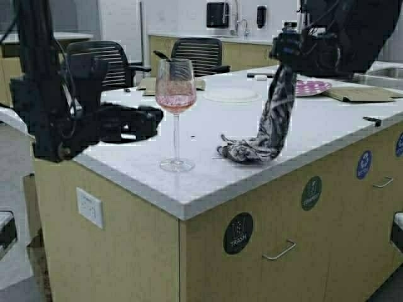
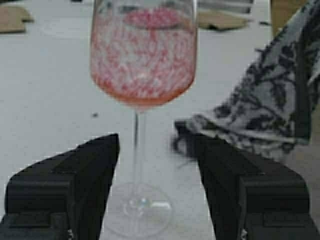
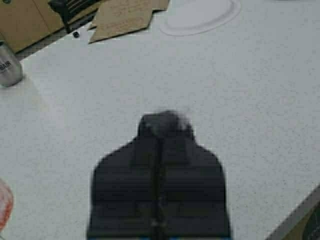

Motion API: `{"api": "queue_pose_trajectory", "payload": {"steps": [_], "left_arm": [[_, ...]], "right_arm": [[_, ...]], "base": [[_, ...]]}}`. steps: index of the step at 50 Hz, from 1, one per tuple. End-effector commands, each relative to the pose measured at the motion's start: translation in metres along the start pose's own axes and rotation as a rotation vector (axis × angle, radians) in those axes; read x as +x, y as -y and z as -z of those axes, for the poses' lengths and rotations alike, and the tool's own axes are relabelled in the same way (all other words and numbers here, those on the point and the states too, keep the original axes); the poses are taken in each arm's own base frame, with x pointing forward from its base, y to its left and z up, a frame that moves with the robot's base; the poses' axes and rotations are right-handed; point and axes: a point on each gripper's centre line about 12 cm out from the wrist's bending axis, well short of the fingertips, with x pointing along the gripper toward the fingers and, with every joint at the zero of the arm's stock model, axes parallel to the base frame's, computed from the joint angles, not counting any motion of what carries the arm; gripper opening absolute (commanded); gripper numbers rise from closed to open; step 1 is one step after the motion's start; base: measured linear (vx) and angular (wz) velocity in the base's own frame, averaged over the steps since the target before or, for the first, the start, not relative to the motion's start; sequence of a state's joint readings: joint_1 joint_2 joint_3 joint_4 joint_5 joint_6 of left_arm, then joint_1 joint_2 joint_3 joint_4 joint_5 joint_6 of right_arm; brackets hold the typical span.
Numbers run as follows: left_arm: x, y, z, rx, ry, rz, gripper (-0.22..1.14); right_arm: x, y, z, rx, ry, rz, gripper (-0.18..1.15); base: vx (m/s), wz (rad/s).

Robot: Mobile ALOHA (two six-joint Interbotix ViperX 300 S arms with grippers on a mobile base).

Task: Get the cloth and wipe up the spill under the wine glass

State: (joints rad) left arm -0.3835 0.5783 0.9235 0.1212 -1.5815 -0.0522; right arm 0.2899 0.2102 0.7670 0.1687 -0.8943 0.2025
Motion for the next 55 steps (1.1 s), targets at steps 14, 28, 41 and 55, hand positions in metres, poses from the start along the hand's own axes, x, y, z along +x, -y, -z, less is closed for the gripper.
{"api": "queue_pose_trajectory", "payload": {"steps": [14,28,41,55], "left_arm": [[-0.008,0.007,-0.109,0.031,0.136,0.003,0.86],[0.002,0.008,-0.188,0.07,0.138,-0.017,0.85],[0.01,0.007,-0.257,0.095,0.115,-0.044,0.85],[0.011,0.008,-0.318,0.107,0.129,-0.066,0.85]], "right_arm": [[-0.029,-0.041,-0.096,-0.055,0.041,-0.087,0.07],[-0.043,-0.062,-0.146,-0.087,0.063,-0.14,0.07],[-0.053,-0.076,-0.185,-0.125,0.079,-0.166,0.07],[-0.066,-0.091,-0.228,-0.182,0.128,-0.192,0.07]], "base": [[0.0,0.0],[0.0,0.0],[0.0,0.0],[0.0,0.0]]}}
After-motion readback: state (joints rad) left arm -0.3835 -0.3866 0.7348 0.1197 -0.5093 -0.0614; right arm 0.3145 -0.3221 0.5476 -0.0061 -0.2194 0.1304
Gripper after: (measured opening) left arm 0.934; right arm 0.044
